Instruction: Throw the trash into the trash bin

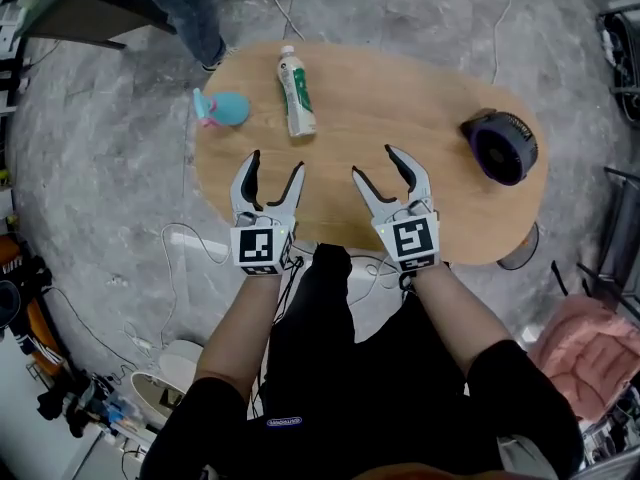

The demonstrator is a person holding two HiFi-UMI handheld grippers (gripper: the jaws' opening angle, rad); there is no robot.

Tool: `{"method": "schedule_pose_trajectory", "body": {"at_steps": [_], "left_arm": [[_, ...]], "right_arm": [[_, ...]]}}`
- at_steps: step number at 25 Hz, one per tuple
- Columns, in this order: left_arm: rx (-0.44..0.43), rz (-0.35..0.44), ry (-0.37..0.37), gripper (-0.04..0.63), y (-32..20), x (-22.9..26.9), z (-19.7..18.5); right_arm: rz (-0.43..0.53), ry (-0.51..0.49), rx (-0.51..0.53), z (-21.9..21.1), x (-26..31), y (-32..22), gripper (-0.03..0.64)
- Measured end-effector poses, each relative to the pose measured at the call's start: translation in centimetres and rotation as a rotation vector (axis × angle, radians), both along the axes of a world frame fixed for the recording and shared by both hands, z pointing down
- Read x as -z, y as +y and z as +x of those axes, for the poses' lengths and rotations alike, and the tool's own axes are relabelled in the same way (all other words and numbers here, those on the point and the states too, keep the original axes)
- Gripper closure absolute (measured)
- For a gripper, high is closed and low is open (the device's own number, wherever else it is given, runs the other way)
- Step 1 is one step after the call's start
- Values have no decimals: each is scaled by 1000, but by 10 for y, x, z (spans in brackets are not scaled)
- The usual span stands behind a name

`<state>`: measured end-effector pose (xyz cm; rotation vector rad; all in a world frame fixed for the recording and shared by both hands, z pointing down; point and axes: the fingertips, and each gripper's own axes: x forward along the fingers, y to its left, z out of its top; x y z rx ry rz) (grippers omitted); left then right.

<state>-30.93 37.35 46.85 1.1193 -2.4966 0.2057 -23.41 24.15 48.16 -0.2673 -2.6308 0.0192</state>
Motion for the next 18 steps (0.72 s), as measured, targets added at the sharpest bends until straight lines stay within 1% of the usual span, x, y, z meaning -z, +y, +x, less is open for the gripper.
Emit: {"method": "schedule_pose_trajectory", "body": {"at_steps": [2,3,5,8,12,13,14,15,18], "left_arm": [[-10,5,-80,264,11,14,1],[-14,6,-104,264,17,20,2],[-17,-1,-124,264,33,29,4],[8,-17,-111,264,65,34,7],[47,-43,-77,264,113,31,14],[59,-44,-68,264,122,27,16],[71,-45,-57,264,128,23,19],[82,-48,-46,264,132,17,23],[104,-58,-22,264,145,2,27]], "right_arm": [[-28,28,-9,-33,-19,8,324],[-45,44,-12,-49,-29,14,317],[-72,84,-15,-80,-47,26,311],[-81,156,2,-119,-75,46,296],[-37,253,39,-154,-114,69,267],[-34,279,39,-159,-123,71,263],[-35,306,36,-163,-133,71,231],[-38,343,34,-164,-145,71,221],[-26,469,29,-160,-182,71,227]]}}
